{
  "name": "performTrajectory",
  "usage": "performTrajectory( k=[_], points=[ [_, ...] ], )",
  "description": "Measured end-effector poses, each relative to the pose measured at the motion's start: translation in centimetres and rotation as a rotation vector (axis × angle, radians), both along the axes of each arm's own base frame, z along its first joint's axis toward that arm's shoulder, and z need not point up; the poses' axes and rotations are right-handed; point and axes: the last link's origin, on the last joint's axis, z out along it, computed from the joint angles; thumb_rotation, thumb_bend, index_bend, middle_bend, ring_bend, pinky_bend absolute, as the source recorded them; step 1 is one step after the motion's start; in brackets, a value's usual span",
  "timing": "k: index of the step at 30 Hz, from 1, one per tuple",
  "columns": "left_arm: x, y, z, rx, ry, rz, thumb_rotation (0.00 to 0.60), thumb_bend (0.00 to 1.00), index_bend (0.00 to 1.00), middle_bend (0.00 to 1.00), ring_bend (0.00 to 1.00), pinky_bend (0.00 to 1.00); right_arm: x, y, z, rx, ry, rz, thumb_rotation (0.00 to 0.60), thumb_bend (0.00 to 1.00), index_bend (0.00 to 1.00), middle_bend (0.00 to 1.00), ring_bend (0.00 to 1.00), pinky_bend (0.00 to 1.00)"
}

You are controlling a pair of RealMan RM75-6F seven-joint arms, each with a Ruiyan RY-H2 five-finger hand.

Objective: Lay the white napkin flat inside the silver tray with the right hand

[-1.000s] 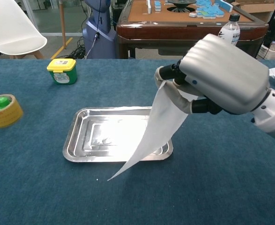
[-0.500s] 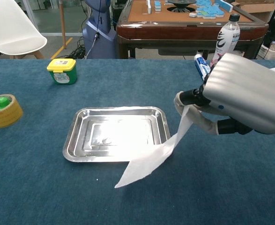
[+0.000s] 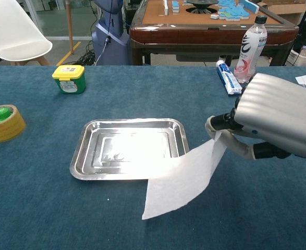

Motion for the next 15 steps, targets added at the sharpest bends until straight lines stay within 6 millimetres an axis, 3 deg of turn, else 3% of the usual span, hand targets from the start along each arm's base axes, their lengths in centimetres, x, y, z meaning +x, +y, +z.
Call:
performTrajectory(
  k=[8, 15],
  points=[
    [-0.7, -0.3, 0.4, 0.002, 0.004, -0.015, 0.6, 0.23, 0.41, 0.35, 0.23, 0.48, 0.2, -0.8, -0.2, -0.124, -0.037, -0.069, 0.6, 0.65, 0.67, 1.0, 1.0, 1.0],
    [-0.1, 0.0, 0.0, -0.001, 0.0, -0.004, 0.6, 0.23, 0.41, 0.35, 0.23, 0.48, 0.7, -0.5, -1.2, -0.144, -0.061, -0.102, 0.6, 0.65, 0.67, 1.0, 1.0, 1.0]
  ],
)
